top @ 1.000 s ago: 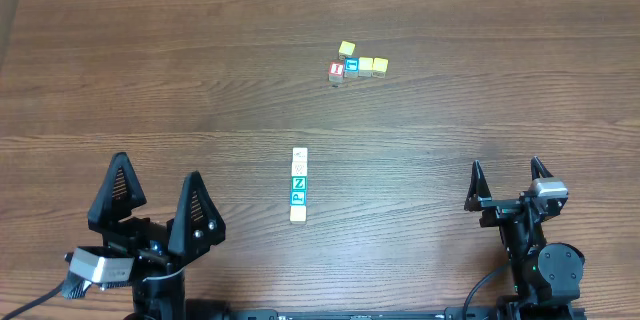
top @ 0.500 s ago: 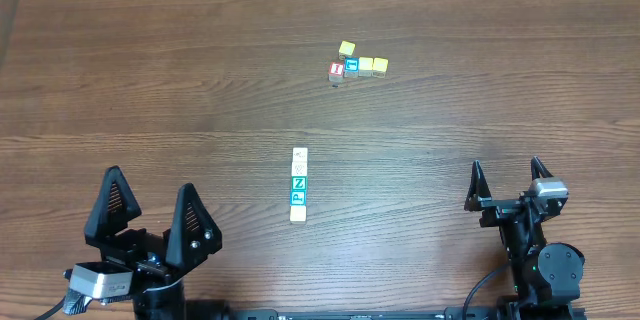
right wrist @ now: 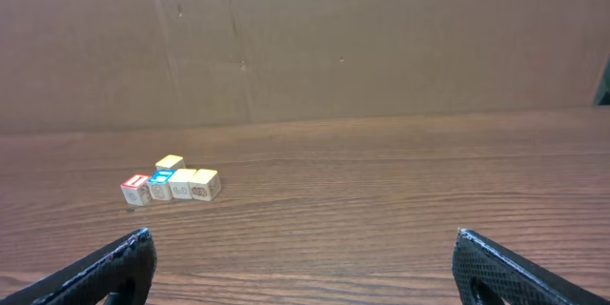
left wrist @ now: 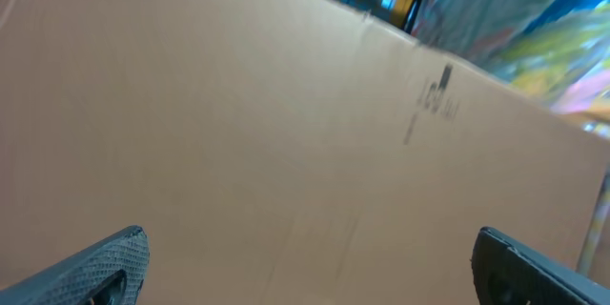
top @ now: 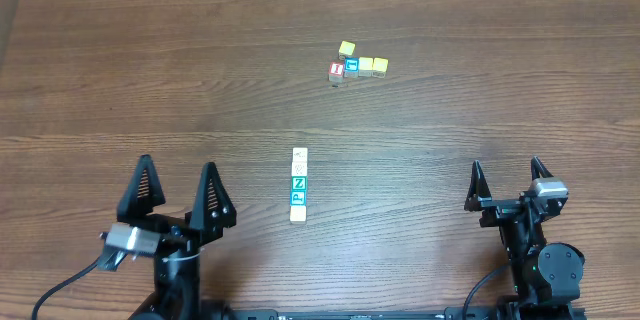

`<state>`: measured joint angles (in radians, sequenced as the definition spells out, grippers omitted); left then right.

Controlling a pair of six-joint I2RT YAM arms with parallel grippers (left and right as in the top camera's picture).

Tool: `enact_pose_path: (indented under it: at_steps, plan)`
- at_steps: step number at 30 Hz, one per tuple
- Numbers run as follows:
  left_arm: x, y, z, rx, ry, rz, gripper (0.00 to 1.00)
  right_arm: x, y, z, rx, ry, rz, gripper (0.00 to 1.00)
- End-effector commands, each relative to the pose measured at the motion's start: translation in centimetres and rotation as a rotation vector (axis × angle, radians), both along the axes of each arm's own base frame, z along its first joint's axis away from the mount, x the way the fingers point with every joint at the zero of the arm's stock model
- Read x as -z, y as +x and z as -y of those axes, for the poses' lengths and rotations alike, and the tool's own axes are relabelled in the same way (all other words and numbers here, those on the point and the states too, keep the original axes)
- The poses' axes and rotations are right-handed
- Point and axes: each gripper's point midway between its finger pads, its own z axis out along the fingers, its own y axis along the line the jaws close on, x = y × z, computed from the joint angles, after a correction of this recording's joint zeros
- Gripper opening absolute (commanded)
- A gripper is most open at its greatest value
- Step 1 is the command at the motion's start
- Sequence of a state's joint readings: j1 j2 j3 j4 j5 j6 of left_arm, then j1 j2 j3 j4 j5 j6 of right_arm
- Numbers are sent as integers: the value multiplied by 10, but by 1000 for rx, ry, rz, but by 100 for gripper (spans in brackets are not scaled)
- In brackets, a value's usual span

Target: Flip 5 blocks

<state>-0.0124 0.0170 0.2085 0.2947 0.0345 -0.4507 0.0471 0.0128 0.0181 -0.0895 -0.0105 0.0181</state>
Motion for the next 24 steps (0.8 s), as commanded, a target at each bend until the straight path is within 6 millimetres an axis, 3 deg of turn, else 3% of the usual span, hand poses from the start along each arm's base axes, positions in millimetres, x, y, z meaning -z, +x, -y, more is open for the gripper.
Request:
enact_pose_path:
  at_steps: [1,11,20,24]
  plan:
    - [22,9,2,15,0,-41,100,1,0,2,9,-8,6,100]
    - [106,37,7,39,12,-249,100,1,0,2,9,-8,6,100]
    - [175,44,7,31,52,-532,100,1,0,2,9,-8,6,100]
    - [181,43,8,14,150,-547,100,1,0,2,9,-8,6,100]
